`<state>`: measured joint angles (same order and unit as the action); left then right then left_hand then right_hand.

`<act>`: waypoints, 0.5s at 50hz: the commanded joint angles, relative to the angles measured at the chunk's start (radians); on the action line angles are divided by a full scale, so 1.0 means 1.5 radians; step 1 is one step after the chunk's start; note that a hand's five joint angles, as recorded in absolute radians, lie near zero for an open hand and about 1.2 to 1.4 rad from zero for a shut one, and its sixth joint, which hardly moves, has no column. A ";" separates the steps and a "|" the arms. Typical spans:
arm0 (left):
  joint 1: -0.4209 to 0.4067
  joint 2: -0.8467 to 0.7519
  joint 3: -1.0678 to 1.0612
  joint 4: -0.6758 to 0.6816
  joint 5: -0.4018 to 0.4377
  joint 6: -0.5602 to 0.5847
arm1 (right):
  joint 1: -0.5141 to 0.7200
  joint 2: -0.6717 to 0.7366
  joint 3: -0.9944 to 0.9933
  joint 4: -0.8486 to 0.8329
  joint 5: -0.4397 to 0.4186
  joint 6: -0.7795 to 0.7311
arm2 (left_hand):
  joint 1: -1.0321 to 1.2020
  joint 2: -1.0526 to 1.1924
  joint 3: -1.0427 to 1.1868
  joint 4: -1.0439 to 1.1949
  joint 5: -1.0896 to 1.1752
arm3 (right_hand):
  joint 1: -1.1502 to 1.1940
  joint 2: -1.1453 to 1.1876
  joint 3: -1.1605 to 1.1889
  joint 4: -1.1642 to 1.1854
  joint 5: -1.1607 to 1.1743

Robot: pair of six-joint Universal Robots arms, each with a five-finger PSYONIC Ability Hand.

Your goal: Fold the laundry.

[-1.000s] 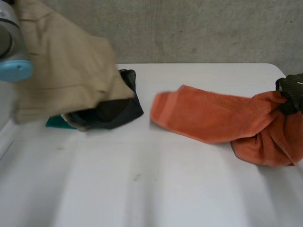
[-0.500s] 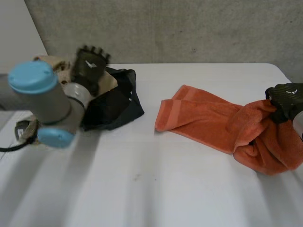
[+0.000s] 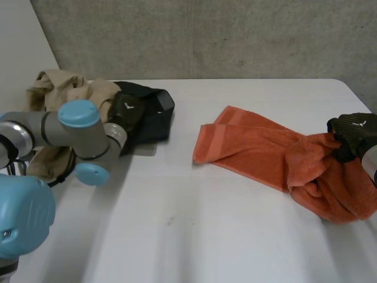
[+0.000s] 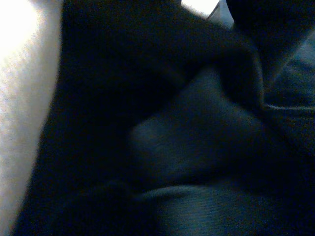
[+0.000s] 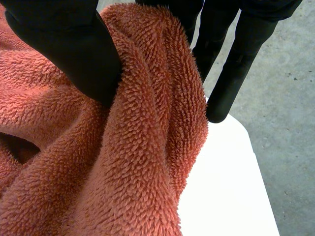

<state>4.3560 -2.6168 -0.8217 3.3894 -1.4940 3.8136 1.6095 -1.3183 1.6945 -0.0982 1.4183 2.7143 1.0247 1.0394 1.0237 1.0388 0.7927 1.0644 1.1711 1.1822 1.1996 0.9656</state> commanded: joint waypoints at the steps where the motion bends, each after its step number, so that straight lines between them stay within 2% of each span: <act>1: 0.068 -0.037 0.097 -0.008 -0.129 0.072 | 0.003 0.003 -0.001 0.000 0.003 -0.007 | 0.248 0.238 0.248 0.238 0.286 | 0.221 0.150 0.143 0.131 0.171; 6: 0.137 -0.054 0.153 -0.008 -0.203 0.133 | 0.006 0.019 -0.002 -0.002 0.007 -0.020 | 0.248 0.238 0.248 0.238 0.286 | 0.221 0.150 0.143 0.131 0.171; 12: 0.190 -0.051 0.159 0.024 -0.220 0.183 | 0.018 0.023 -0.004 -0.002 0.008 -0.022 | 0.248 0.238 0.248 0.238 0.286 | 0.221 0.150 0.143 0.131 0.171; 21: 0.185 -0.017 0.059 0.032 -0.214 0.177 | 0.030 0.024 -0.004 -0.001 0.009 -0.022 | 0.248 0.238 0.248 0.238 0.286 | 0.221 0.150 0.143 0.131 0.171; 23: 0.180 0.005 0.032 0.032 -0.212 0.175 | 0.030 0.024 -0.004 -0.001 0.009 -0.022 | 0.026 0.016 0.027 0.017 0.065 | 0.221 0.150 0.143 0.131 0.171; 24: 0.173 0.028 0.004 0.033 -0.206 0.173 | 0.030 0.024 -0.004 -0.001 0.009 -0.021 | -0.210 -0.219 -0.209 -0.219 -0.171 | 0.221 0.150 0.143 0.131 0.171; 25: 0.168 0.041 -0.010 0.033 -0.203 0.169 | 0.030 0.023 -0.004 0.000 0.009 -0.021 | -0.317 -0.326 -0.316 -0.326 -0.278 | 0.221 0.150 0.143 0.131 0.171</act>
<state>4.6441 -2.6527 -0.6951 3.4377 -1.8203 4.0863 1.6543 -1.2817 1.6888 -0.1007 1.4319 2.6810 0.9783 1.0017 1.0192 1.0211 0.8070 1.0644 1.1711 1.1822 1.1996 0.9656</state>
